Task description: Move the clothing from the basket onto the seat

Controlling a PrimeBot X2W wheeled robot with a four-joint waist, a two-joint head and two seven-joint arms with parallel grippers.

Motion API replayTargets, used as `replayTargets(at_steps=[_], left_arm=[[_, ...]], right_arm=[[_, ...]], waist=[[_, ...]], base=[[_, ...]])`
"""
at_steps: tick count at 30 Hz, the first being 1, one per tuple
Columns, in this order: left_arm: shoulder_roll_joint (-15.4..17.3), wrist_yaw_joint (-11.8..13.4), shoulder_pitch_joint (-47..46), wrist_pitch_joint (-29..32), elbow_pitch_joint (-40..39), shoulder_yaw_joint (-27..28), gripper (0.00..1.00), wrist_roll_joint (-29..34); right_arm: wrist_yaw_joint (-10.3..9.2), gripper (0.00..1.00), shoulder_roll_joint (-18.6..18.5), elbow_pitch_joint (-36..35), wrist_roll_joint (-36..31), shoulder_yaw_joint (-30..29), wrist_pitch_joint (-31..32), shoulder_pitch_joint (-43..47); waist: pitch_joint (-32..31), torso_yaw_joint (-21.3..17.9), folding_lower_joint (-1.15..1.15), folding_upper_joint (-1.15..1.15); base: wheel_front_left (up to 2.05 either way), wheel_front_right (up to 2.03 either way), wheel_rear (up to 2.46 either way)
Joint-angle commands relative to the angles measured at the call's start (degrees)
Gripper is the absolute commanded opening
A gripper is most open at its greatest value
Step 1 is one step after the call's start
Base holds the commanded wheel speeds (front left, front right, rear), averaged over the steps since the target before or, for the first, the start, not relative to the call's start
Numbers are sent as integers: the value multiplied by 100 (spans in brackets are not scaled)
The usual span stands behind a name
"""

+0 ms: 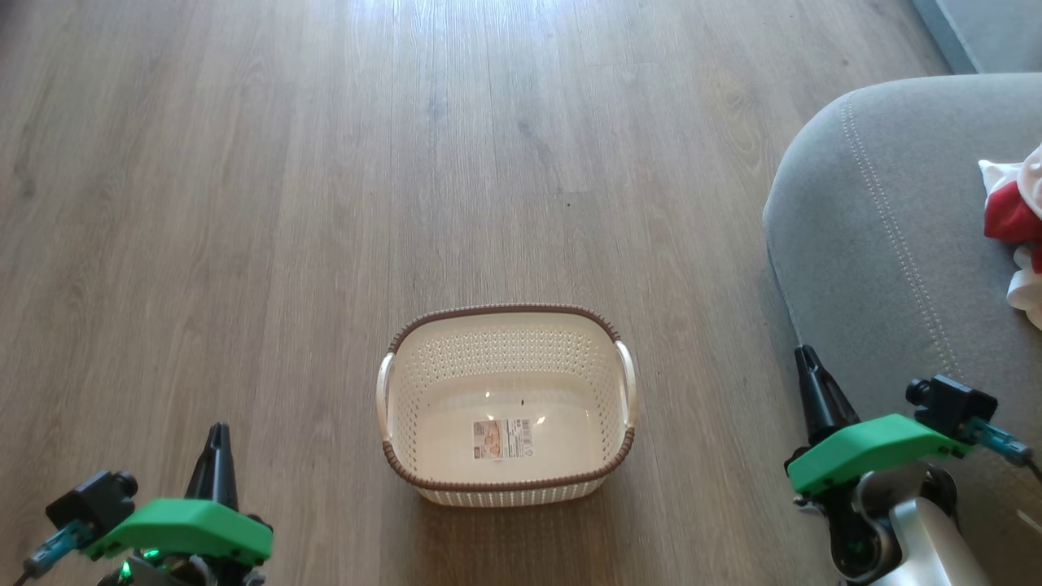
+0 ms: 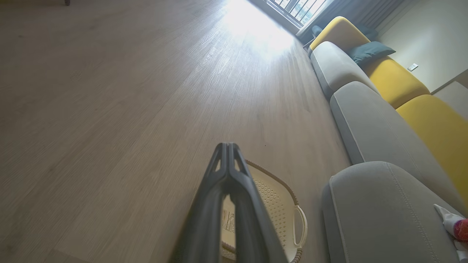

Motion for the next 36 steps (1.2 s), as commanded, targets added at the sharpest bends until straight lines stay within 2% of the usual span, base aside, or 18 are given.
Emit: replayTargets(at_steps=[1,36], left_arm=[[57,-36,-277,39,-237,58,0,-208],[66,-109,-348,630,-488,-20,0,-2605]], right_arm=[[-1,0,21,-246,202,-28,45,-109],[-1,0,54,-655,2515,-369,630,43]], waist=[[-1,4,0,0],[-18,73,0,0]], base=[[0,0,0],[0,0,0]])
